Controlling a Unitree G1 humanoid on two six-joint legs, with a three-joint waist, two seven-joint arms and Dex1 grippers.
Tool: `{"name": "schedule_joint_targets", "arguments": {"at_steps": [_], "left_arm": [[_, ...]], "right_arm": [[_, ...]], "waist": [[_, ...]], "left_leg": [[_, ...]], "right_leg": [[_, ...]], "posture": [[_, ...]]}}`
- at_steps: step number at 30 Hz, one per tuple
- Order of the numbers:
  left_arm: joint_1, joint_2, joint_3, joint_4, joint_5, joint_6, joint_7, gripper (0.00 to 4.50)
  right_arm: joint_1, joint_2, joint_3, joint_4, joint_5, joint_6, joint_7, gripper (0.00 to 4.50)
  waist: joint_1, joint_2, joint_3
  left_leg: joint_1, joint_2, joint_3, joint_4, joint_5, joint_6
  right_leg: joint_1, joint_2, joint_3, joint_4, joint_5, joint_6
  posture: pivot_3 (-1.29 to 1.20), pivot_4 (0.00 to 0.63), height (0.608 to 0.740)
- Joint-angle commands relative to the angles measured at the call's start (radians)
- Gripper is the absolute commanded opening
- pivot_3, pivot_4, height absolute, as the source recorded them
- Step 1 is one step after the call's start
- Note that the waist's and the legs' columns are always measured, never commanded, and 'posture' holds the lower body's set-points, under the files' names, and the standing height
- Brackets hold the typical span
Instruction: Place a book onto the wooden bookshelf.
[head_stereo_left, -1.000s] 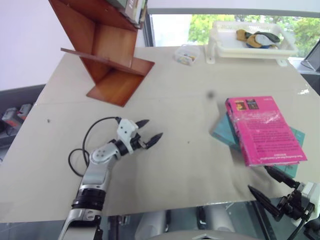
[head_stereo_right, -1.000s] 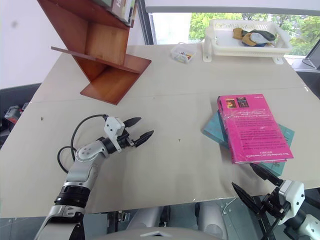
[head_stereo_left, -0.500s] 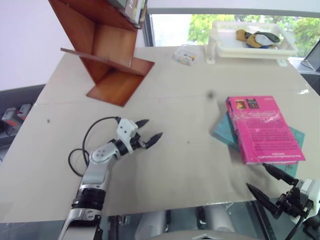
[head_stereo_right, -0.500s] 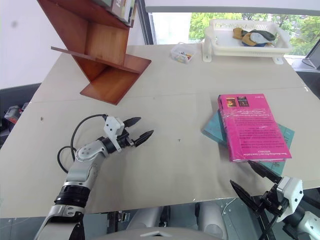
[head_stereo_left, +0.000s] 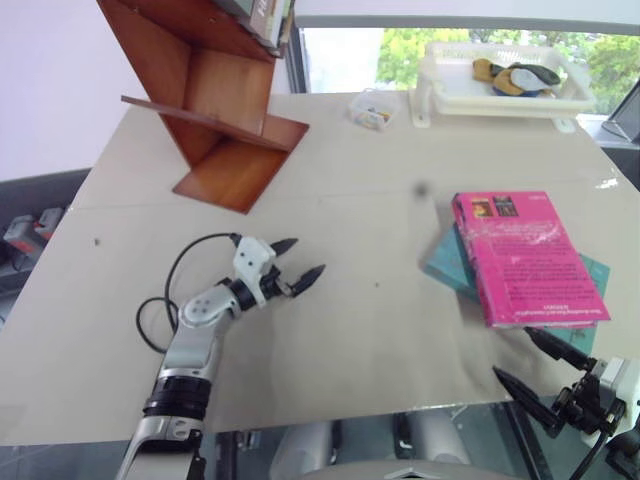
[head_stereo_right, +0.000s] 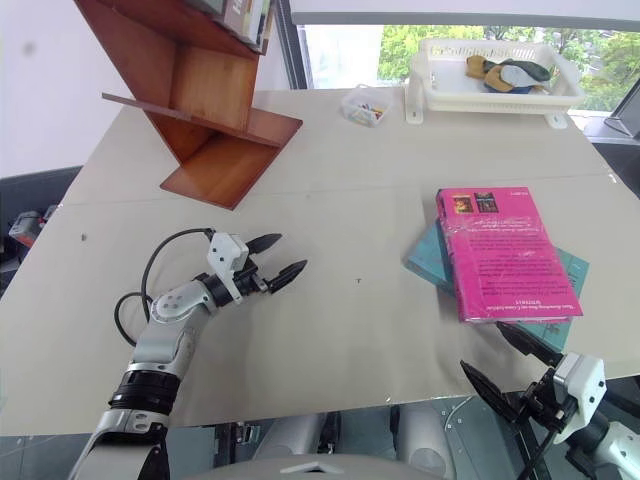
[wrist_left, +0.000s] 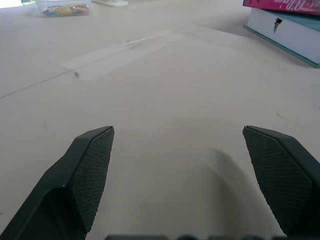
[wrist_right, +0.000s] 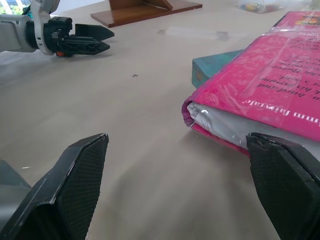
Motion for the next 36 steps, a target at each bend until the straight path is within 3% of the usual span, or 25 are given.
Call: {"name": "schedule_joint_targets", "arguments": {"at_steps": [1,5,11,16,25,31,36], "left_arm": [[0.007,0.011,0.012,-0.019,-0.008,-0.015,-0.006,4.47],[0.011,0.020,0.016,-0.031,-0.018,-0.006,-0.018,4.47],[-0.004,0.064,0.030,-0.045,-0.085,0.035,-0.108,4.47],[-0.036,0.134,0.085,-0.074,-0.235,0.124,-0.266,4.47],[-0.094,0.282,0.125,-0.134,-0.329,0.221,-0.458,4.47],[-0.118,0.322,0.169,-0.151,-0.341,0.239,-0.456,4.47],[-0.090,0.327,0.187,-0.148,-0.324,0.226,-0.449,4.47]], "right_arm": [[0.057,-0.021,-0.036,0.017,0.040,-0.007,0.046,4.50],[0.112,-0.036,-0.127,0.141,0.054,-0.017,0.063,4.50],[0.059,-0.028,-0.295,0.366,0.160,0.006,0.040,4.50],[-0.078,-0.029,-0.374,0.476,0.120,0.004,-0.164,4.50],[-0.364,-0.043,-0.296,0.550,-0.209,0.086,-0.695,4.50],[-0.553,-0.088,-0.256,0.603,-0.273,0.198,-0.826,4.50],[-0.674,-0.119,-0.192,0.801,-0.399,0.146,-0.948,4.50]], "waist": [[0.001,0.000,0.000],[0.001,0.000,0.000],[-0.002,-0.001,0.000],[-0.004,0.000,0.000],[-0.004,0.001,-0.001],[-0.007,0.001,0.000],[-0.009,-0.001,-0.001]], "left_leg": [[0.000,0.000,0.000,0.000,0.000,0.000],[0.000,0.000,0.000,0.000,0.000,0.000],[0.000,0.001,0.001,0.000,0.000,0.000],[0.001,0.002,0.001,0.000,0.000,0.000],[0.000,0.001,0.004,0.000,0.000,0.000],[0.000,0.000,0.008,0.000,0.000,0.000],[0.001,0.000,0.008,0.000,0.000,0.000]], "right_leg": [[0.000,0.000,0.000,0.000,0.000,0.000],[0.000,0.000,0.000,0.000,0.000,0.000],[0.000,-0.001,0.001,0.000,-0.003,0.002],[0.000,-0.001,0.001,0.001,-0.003,0.002],[-0.002,0.004,0.006,0.001,0.000,-0.002],[-0.002,0.004,0.010,0.001,0.000,-0.002],[-0.002,0.005,0.010,0.001,0.000,-0.002]], "posture": [[0.00,0.150,0.740],[0.00,0.150,0.740],[0.00,0.150,0.740],[0.00,0.150,0.740],[0.00,0.150,0.740],[0.00,0.150,0.740],[0.00,0.150,0.740]]}}
